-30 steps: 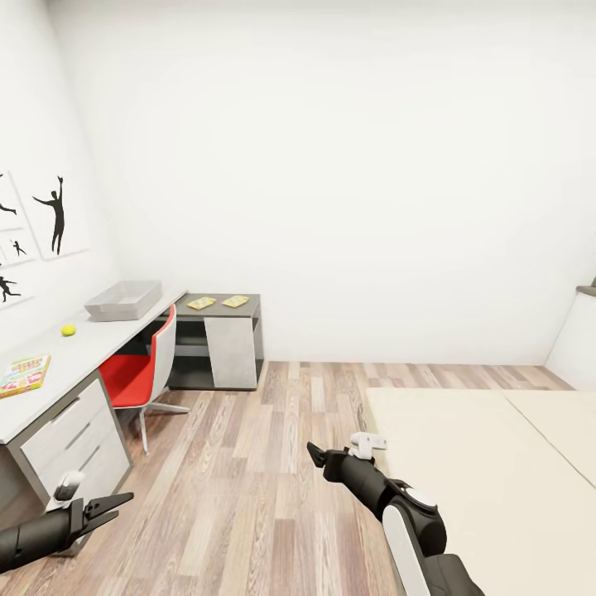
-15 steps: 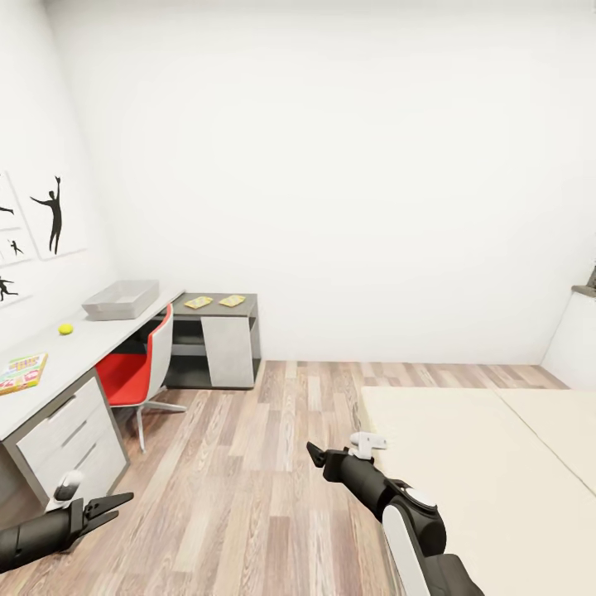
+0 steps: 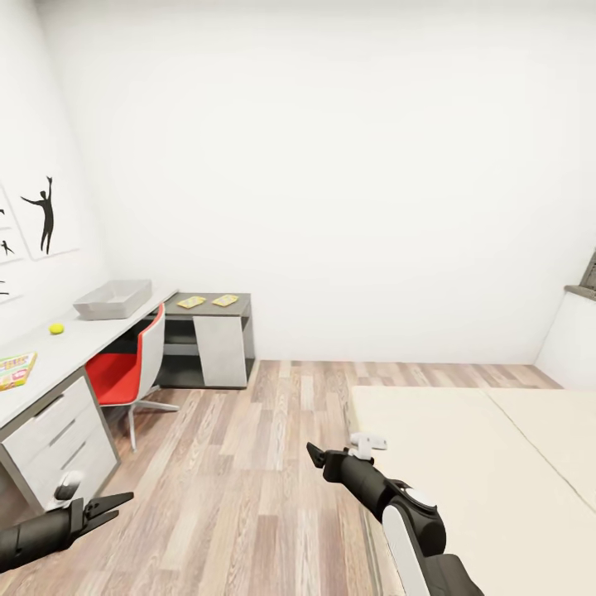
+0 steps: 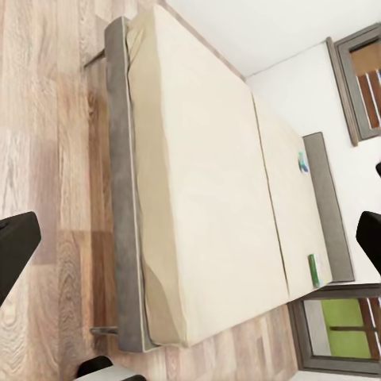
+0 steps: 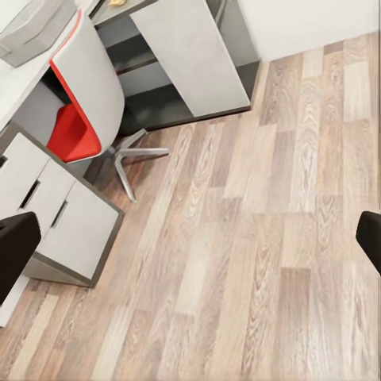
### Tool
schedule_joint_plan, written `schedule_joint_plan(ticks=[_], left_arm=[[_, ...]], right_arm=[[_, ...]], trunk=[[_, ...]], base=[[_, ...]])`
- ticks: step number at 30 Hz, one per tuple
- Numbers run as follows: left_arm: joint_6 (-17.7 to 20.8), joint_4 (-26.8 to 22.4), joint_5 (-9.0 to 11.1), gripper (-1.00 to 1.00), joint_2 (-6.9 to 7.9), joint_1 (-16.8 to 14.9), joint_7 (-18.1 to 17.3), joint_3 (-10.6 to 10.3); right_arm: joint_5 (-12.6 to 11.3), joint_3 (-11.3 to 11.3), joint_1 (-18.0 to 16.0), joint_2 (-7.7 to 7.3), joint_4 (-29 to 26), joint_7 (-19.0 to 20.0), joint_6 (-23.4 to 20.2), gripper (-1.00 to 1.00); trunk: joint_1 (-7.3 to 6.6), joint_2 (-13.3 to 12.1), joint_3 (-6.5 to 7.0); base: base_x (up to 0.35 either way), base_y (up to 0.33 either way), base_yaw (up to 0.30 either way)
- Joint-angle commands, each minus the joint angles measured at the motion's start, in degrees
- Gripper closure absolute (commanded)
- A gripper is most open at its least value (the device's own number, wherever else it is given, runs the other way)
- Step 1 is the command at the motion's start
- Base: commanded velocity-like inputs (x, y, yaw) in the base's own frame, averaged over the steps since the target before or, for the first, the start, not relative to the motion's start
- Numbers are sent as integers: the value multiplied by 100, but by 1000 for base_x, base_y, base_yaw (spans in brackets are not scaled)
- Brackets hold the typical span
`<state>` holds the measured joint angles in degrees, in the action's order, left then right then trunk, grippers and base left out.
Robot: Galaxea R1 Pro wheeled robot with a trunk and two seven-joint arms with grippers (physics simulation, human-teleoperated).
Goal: Put all the toys in the child's room - the three board games (two on the bed and one on the table), the two jigsaw puzzles on the table, and the tennis ball on the table - inside the toy box on the table in the child's room.
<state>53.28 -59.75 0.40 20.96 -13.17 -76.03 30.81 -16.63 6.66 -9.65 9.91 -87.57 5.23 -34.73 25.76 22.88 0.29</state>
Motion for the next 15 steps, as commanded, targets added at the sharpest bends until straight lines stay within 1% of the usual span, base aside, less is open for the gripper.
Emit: schedule_joint_plan(ticks=[1, 6, 15], left_arm=[[60, -1, 3, -100, -1, -2, -17, 4], [60, -1, 3, -100, -4, -2, -17, 4], [60, -1, 3, -100, -4, -2, -17, 4]], right_arm=[[2, -6, -2, 2, -2, 17, -27, -100], [2, -6, -2, 2, 2, 19, -26, -100], [2, -6, -2, 2, 3, 21, -26, -100]], trunk=[[2, 4, -2], [2, 4, -2], [2, 4, -2]], base=[[-23, -144, 0], [-9, -56, 0], [-2, -10, 0]])
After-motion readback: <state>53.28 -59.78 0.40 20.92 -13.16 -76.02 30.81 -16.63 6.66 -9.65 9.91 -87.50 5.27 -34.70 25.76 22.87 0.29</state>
